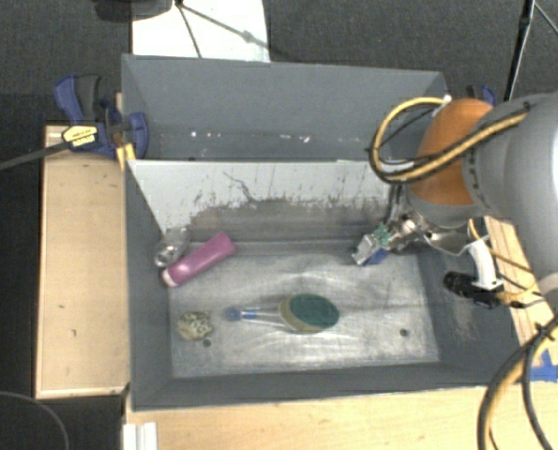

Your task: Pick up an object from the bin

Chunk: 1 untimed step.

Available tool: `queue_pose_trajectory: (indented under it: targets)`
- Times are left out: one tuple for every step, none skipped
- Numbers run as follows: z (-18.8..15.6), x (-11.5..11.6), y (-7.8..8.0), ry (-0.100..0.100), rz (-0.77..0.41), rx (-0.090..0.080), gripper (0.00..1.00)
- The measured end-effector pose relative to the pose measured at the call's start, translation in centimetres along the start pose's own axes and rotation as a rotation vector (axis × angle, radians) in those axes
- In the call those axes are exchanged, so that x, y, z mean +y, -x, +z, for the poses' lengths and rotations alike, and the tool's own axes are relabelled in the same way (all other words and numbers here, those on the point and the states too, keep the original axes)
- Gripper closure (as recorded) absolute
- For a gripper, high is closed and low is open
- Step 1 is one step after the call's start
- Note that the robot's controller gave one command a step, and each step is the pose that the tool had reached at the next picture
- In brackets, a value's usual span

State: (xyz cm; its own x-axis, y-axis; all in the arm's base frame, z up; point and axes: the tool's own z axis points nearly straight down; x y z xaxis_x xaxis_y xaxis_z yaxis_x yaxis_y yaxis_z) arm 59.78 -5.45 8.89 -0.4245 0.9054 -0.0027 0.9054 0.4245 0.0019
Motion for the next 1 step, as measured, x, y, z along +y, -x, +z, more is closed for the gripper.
queue_pose_trajectory:
  targets:
    - [-2.4, 0.06, 0.1, 0.002, -0.011, 0.0, 1.0]
